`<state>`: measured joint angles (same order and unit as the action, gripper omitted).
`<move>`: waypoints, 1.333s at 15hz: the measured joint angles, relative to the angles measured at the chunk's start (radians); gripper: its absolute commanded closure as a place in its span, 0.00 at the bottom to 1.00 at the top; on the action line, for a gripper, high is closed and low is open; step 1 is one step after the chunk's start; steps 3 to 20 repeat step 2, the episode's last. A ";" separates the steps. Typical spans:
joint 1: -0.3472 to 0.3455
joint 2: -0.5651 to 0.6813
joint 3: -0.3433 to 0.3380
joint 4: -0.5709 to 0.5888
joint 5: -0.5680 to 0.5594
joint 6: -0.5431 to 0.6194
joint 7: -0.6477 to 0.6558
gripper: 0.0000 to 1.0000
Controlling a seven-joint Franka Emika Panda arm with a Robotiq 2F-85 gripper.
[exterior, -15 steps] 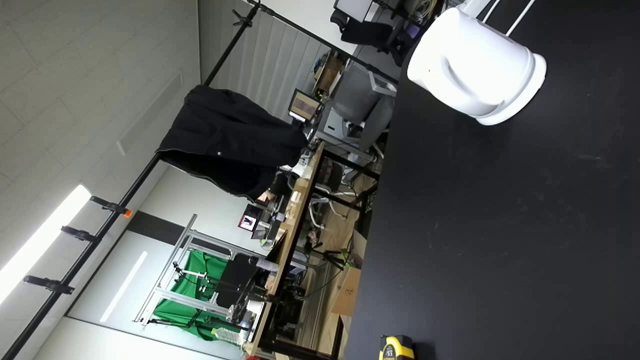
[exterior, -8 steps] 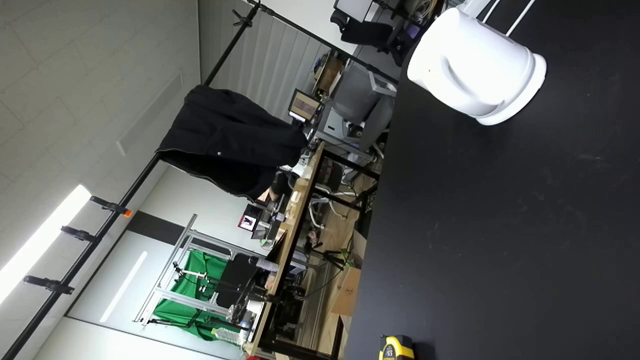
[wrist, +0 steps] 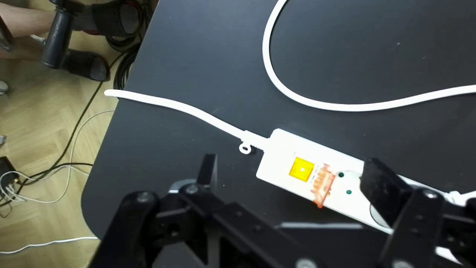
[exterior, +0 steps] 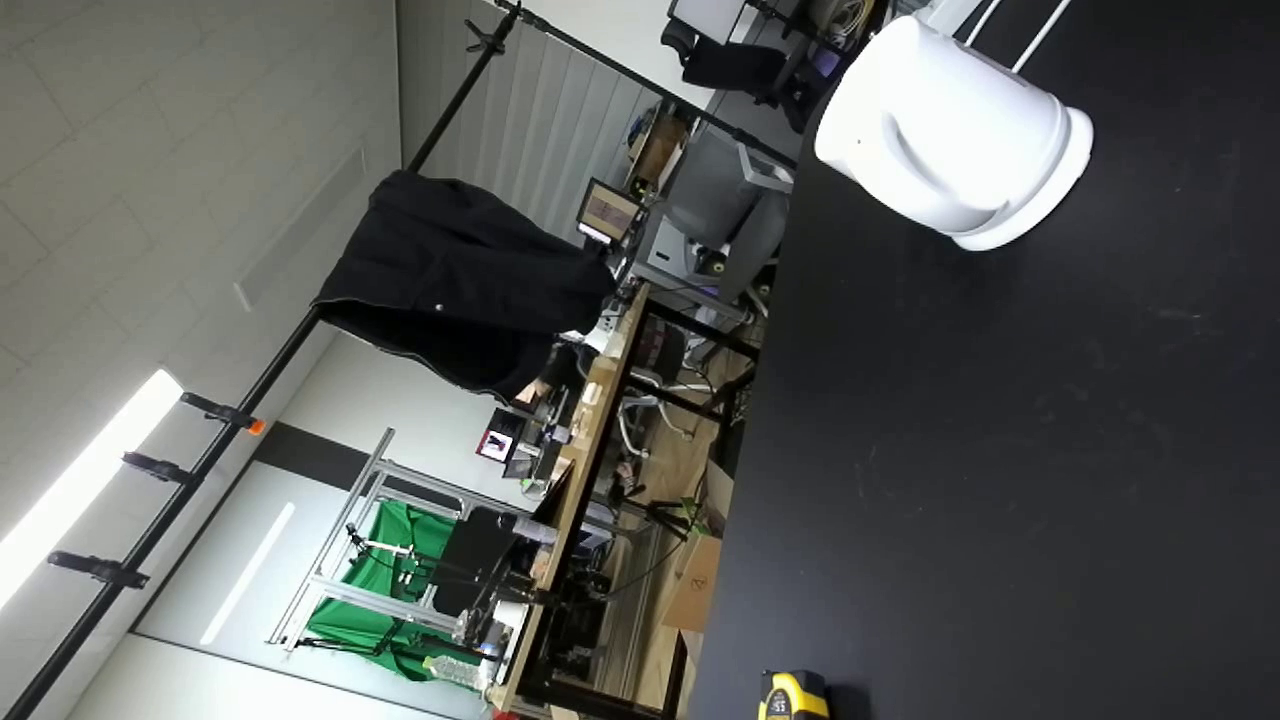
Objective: Turn on the main adapter switch
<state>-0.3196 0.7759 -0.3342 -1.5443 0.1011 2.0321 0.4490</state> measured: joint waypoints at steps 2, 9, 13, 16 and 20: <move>-0.001 0.001 0.000 0.000 0.000 0.000 0.000 0.01; -0.001 0.001 0.000 0.000 0.000 0.000 0.000 0.01; -0.001 0.001 0.000 0.000 0.000 0.000 0.000 0.01; -0.001 0.001 0.000 0.000 0.000 0.000 0.000 0.01; -0.001 0.001 0.000 0.000 0.000 0.000 0.000 0.01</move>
